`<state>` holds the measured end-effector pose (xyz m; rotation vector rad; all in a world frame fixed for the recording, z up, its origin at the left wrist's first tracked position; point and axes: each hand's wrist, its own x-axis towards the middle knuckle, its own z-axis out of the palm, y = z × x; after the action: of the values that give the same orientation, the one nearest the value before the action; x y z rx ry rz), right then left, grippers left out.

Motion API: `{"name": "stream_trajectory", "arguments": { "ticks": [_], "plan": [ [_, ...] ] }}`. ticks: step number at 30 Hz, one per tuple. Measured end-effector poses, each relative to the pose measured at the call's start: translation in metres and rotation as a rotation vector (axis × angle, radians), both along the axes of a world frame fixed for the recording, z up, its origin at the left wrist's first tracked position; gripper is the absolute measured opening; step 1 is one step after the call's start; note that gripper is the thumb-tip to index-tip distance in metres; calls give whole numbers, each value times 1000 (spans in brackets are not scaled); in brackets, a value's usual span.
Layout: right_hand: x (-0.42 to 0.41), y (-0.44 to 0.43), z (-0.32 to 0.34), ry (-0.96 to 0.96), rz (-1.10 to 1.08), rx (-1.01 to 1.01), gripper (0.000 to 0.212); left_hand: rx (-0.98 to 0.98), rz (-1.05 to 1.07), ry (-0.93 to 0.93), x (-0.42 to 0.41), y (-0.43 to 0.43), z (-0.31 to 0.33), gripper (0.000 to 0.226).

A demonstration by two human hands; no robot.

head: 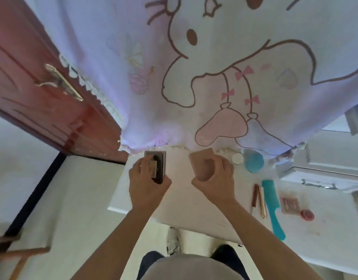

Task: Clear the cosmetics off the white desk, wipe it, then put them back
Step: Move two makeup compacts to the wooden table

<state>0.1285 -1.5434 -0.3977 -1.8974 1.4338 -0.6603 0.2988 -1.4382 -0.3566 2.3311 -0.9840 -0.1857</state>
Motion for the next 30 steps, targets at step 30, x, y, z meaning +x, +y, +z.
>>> {"name": "stream_trajectory", "arguments": {
  "ticks": [30],
  "plan": [
    [442,577,72,-319,1173,-233,63,-4,988,-339,231,677,64,67]
  ]
}}
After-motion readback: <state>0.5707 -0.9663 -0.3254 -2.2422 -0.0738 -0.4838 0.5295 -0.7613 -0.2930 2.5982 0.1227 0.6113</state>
